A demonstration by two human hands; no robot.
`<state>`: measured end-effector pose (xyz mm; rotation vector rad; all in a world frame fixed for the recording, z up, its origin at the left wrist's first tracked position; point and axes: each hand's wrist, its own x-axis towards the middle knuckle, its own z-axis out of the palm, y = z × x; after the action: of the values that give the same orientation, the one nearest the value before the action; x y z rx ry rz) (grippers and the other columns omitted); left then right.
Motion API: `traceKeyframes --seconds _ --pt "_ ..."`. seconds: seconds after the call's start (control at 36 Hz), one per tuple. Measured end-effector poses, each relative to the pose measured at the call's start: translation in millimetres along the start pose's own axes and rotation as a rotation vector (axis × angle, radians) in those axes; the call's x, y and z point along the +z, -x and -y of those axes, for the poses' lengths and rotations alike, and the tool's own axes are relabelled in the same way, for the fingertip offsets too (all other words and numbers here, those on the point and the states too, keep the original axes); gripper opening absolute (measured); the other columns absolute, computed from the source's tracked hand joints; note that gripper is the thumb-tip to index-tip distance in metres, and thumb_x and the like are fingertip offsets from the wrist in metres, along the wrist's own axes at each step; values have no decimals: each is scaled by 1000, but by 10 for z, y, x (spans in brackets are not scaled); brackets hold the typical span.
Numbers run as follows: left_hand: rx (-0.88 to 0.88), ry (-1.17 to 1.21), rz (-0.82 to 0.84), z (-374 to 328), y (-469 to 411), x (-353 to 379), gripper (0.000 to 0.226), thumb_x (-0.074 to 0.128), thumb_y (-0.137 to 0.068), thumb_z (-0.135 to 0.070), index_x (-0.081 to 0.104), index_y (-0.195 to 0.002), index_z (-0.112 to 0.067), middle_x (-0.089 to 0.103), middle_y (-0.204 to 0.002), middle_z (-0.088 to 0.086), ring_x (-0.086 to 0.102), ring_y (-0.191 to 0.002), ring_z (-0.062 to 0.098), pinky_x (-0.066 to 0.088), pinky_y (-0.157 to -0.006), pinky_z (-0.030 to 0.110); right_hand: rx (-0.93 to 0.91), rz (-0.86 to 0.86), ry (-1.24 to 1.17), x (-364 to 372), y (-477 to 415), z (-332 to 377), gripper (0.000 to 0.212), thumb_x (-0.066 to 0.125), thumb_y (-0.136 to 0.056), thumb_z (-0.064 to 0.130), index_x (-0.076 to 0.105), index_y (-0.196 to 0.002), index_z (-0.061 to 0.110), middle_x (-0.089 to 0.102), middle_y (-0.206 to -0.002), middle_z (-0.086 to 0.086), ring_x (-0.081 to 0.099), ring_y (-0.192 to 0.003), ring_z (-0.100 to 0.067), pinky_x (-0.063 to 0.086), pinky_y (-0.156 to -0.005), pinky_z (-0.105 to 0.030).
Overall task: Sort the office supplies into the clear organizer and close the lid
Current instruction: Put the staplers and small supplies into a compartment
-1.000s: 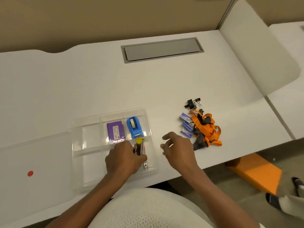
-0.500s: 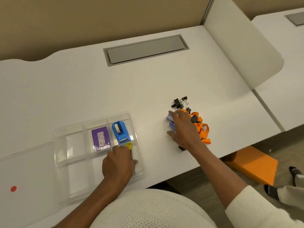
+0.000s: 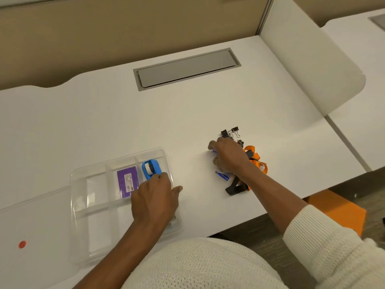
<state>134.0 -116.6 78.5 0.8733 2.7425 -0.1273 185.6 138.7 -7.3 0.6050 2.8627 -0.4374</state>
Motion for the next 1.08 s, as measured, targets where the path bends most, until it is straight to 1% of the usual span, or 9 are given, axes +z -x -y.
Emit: traceKeyframes --seconds 0.17,0.28,0.36,0.47,0.58,0.81,0.89,1.0,1.08 --pt "270 97 -26 -326 -300 49 41 51 -102 -57 64 -112 -20 71 -106 -4 68 -93 19 56 -78 35 128 -150 -411 -266 48 -104 41 84 -82 20 73 -122 19 75 -113 -8 70 -100 -26 58 -87 -38" --pt "484 89 -5 -609 -606 266 40 59 -102 -48 59 -128 -17 65 -126 1 62 -110 22 50 -82 34 231 -302 -659 -544 193 -230 37 87 -80 22 77 -115 25 78 -106 2 75 -91 -14 64 -82 -33" --pt "618 59 7 -843 -843 417 56 70 -97 -45 52 -140 -15 59 -139 5 57 -119 22 52 -85 32 287 -356 -812 -716 338 -308 35 86 -84 24 76 -117 28 77 -106 2 77 -92 -12 67 -74 -32" --pt "749 48 58 -1081 -1111 563 83 83 -86 -43 42 -151 -12 46 -154 8 48 -132 27 56 -95 40 297 -376 -934 -797 527 -392 34 87 -84 23 76 -116 27 78 -106 2 80 -88 -14 68 -71 -39" --pt "818 84 76 -1214 -1295 656 99 82 -81 -55 34 -157 -12 40 -160 6 42 -138 27 53 -99 41 325 -383 -1018 -764 698 -438 33 86 -85 18 76 -116 25 79 -103 6 79 -88 -9 68 -69 -37" --pt "912 57 7 -1233 -1414 701 64 74 -87 -59 57 -129 -14 56 -130 7 48 -117 25 42 -79 32 380 -403 -1105 -631 907 -479 33 86 -85 17 76 -116 23 79 -106 -2 80 -92 -16 68 -69 -41" --pt "942 41 21 -1222 -1424 696 59 69 -91 -57 56 -129 -14 56 -128 8 50 -115 25 43 -80 34 396 -403 -1134 -610 926 -481 34 86 -85 16 76 -117 22 80 -106 -3 80 -91 -14 68 -69 -39" --pt "931 2 44 -1188 -1430 677 57 70 -89 -57 57 -122 -13 54 -125 7 49 -113 24 40 -69 31 381 -388 -1155 -607 908 -455 35 85 -86 11 76 -119 20 79 -106 -6 79 -90 -12 67 -67 -36" --pt "887 -21 81 -1175 -1400 676 62 76 -84 -56 55 -123 -14 52 -124 6 46 -112 22 48 -65 32 366 -359 -1165 -594 865 -426 35 85 -86 11 75 -119 20 78 -108 -7 80 -90 -15 68 -69 -38"
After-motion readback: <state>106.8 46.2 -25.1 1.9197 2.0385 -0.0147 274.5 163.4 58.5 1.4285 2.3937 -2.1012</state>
